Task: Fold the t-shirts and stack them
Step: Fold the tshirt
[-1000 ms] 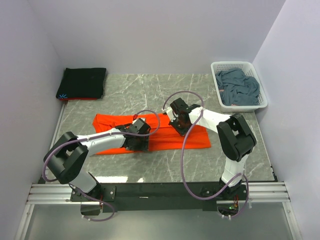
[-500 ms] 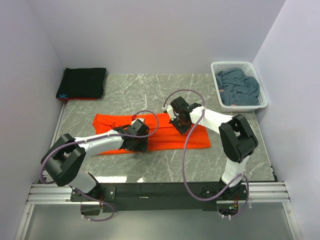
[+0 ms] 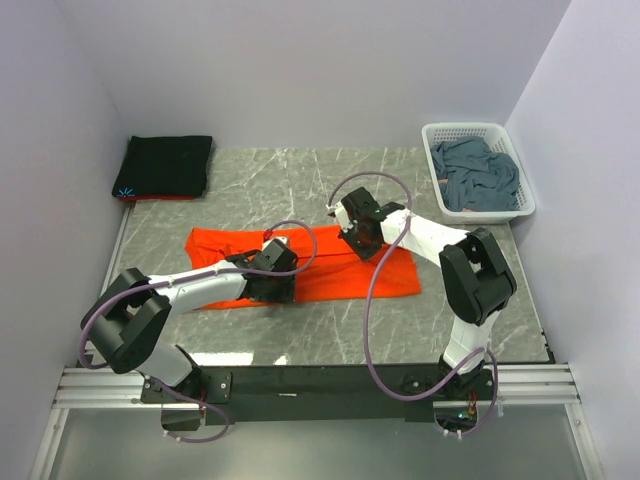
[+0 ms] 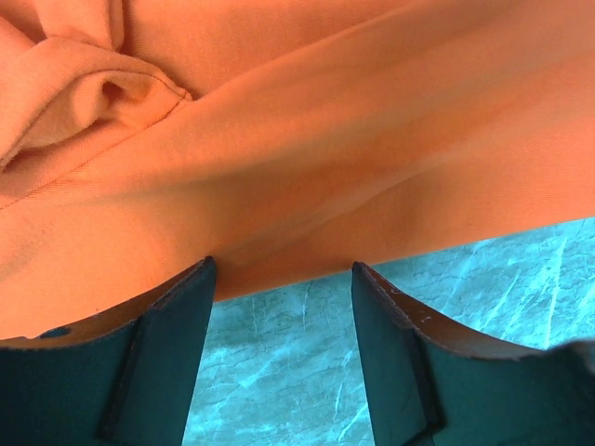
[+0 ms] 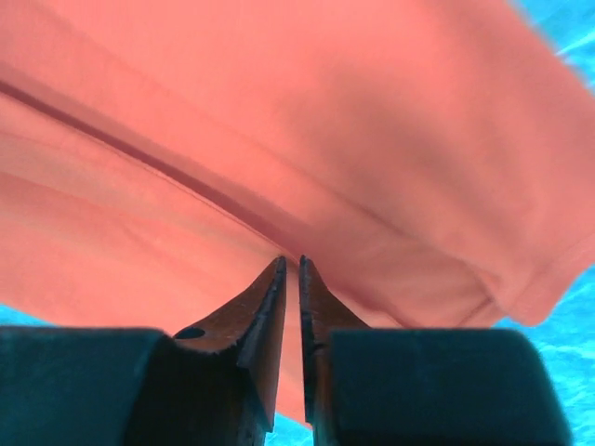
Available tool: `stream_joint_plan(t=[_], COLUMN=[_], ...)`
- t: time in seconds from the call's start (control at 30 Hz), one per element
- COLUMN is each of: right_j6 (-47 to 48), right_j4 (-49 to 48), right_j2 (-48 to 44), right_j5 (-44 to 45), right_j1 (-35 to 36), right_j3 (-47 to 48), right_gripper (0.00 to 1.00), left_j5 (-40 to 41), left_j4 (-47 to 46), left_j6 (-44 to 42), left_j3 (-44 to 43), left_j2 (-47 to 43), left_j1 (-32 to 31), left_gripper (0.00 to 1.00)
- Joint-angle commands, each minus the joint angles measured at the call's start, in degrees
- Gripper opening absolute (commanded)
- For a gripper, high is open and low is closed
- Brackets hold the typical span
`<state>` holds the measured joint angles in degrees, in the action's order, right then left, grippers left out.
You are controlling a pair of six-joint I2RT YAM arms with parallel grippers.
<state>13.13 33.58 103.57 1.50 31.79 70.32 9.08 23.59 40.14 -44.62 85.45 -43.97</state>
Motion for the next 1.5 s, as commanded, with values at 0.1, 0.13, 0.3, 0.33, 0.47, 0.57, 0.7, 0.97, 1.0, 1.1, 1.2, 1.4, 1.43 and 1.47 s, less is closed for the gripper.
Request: stream_joint_plan(t=[0.1, 0.13, 0.3, 0.33, 0.47, 0.57, 0.7, 0.97, 1.0, 1.1, 1.2, 1.4, 1.43, 1.47], right_j6=[-2.8, -3.3, -10.5, -13.0, -22.4, -28.0, -30.8, -33.8, -33.4, -32.0, -30.7, -30.4, -30.4, -30.4], right_j4=[-3.3, -3.4, -3.5, -3.6, -2.9, -3.3, -6.3, -13.2, -13.8, -14.9, -15.0, -15.2, -15.4, -15.3], right_j2=[-1.3, -1.9, -6.2, -7.2, -14.2, -19.6, -24.6, -21.5, -20.9, -18.7, -16.7, -13.9, -13.7, -13.5], right_j5=[3.1, 3.9, 6.6, 6.8, 8.2, 6.7, 1.8, -8.4, -9.0, -9.8, -10.2, -10.8, -10.8, -11.1], right_j1=[-0.7, -0.8, -3.6, -4.0, -7.0, -11.6, -19.6, -29.3, -29.8, -30.5, -30.6, -30.6, -30.6, -30.6], right_j3=[2.5, 1.9, -0.7, -2.2, -6.2, -11.1, -18.5, -23.0, -23.0, -22.3, -21.2, -20.0, -19.9, -19.8], right_gripper=[0.28, 0.3, 0.31, 0.33, 0.35, 0.38, 0.38, 0.37, 0.36, 0.34, 0.33, 0.33, 0.32, 0.32], left_j5=[-3.2, -3.0, -2.4, -2.2, -0.9, 1.0, 2.7, 5.1, 4.2, 3.1, 2.2, 3.9, 3.3, 3.0], left_j4=[2.1, 2.2, 3.3, 3.6, 6.2, 8.2, 10.3, 14.0, 14.0, 14.3, 13.6, 13.1, 12.5, 12.4], left_j6=[2.2, 2.4, 3.4, 3.6, 5.8, 7.1, 8.8, 10.1, 9.5, 6.9, 4.3, 1.4, 1.0, 0.9], left_j3=[2.3, 2.1, 0.9, 0.1, -3.3, -5.6, -6.9, -1.9, -0.7, 1.1, 2.4, 3.0, 2.9, 2.9], left_j2=[0.9, 0.9, -0.2, -0.6, -3.8, -7.7, -10.3, -17.6, -18.3, -20.1, -21.9, -23.5, -23.8, -24.1], left_j1=[-0.2, -0.2, -0.2, -0.2, -0.2, -0.2, 1.1, 12.8, 16.6, 23.0, 27.2, 31.4, 31.8, 32.1], left_gripper=[0.68, 0.69, 0.77, 0.81, 0.86, 0.86, 0.86, 0.85, 0.84, 0.84, 0.84, 0.84, 0.84, 0.84])
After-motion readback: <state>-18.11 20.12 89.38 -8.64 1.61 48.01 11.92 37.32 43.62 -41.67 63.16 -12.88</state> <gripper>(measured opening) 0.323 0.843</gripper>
